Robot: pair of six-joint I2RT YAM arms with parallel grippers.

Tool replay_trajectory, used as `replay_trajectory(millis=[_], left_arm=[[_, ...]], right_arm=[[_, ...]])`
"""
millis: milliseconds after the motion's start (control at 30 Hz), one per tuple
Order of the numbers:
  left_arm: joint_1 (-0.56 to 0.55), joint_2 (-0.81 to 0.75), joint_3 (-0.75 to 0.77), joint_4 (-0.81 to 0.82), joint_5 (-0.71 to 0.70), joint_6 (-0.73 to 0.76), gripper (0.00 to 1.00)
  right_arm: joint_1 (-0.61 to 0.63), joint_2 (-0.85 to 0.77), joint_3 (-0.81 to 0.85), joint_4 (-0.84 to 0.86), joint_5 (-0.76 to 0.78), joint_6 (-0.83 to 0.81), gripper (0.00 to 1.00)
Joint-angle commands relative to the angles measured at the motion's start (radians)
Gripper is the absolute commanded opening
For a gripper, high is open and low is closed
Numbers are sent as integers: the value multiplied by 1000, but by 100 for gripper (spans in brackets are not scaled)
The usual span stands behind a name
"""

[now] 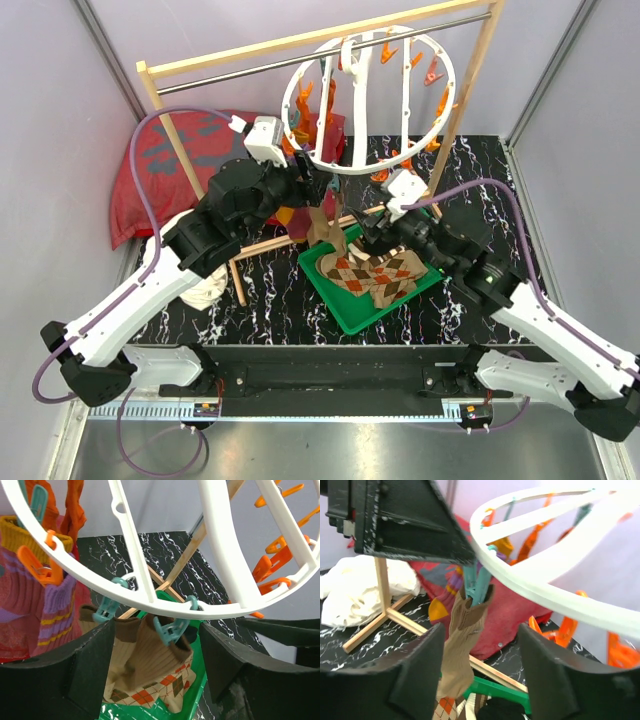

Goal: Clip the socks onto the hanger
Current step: Clamp the sock onto the hanger, then reset both arms

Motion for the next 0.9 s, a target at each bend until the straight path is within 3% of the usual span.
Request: replay_trajectory(millis=[0,300,433,600,867], left_arm=[[23,-35,11,46,-13,15,72],[72,-89,-27,30,30,6,79],[110,-141,-79,10,35,9,88],[211,-219,-182,-39,64,-20,99],[265,-417,-326,-138,-22,-17,99]], right_arm=[[-3,-78,-42,30,121,58,72],[-5,-171,-88,-81,305,155,93],[-3,-187,-87,-152,454,213,100],[-9,-240,-122,-167,664,285,100],[-25,-331,-152,-292,899,394,100]])
